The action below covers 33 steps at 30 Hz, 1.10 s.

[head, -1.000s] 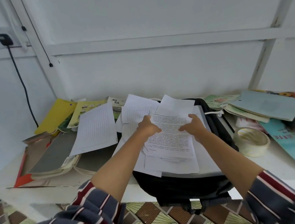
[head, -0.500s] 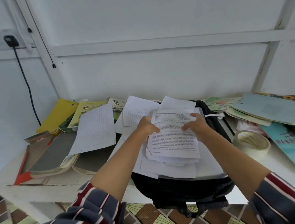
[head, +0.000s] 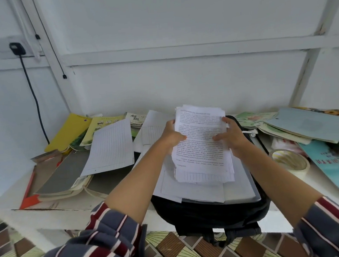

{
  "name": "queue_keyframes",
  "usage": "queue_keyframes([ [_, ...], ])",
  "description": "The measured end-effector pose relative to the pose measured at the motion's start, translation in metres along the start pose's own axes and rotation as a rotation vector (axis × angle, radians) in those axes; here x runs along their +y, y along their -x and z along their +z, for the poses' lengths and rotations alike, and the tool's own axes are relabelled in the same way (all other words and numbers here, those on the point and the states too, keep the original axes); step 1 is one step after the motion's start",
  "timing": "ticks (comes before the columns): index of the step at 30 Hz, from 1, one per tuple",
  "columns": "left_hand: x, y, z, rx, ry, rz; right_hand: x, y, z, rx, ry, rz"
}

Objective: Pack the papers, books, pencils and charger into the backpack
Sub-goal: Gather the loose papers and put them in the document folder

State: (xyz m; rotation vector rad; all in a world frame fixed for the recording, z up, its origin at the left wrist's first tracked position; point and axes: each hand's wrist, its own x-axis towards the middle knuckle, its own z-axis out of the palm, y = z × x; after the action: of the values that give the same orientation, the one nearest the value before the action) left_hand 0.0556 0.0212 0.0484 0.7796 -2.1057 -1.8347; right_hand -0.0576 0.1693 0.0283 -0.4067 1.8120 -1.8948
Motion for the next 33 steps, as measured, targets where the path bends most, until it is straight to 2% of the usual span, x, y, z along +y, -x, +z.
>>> queue_keyframes([
  [5, 0.014, 0.004, -0.002, -0.074, 0.146, 0.118, -0.014, 0.004, -0.013, -0.024, -0.075, -0.098],
  [8, 0.018, 0.008, 0.0, -0.088, 0.136, 0.307, -0.015, 0.011, -0.018, -0.041, -0.209, -0.256],
  [12, 0.021, 0.017, 0.006, -0.048, -0.055, 0.555, -0.016, 0.02, -0.012, -0.022, -0.255, -0.516],
  [14, 0.017, 0.015, 0.007, -0.01, -0.123, 0.61, -0.017, 0.022, -0.008, 0.002, -0.26, -0.561],
  [26, -0.029, 0.012, 0.007, -0.047, -0.182, 0.49, 0.021, 0.016, -0.023, -0.176, 0.013, -0.487],
  [29, -0.032, 0.011, 0.011, -0.035, -0.209, 0.482, 0.024, 0.014, -0.023, -0.18, 0.059, -0.485],
  [33, -0.006, 0.016, 0.015, -0.011, -0.178, 0.48, 0.007, 0.011, -0.021, -0.113, -0.012, -0.457],
])
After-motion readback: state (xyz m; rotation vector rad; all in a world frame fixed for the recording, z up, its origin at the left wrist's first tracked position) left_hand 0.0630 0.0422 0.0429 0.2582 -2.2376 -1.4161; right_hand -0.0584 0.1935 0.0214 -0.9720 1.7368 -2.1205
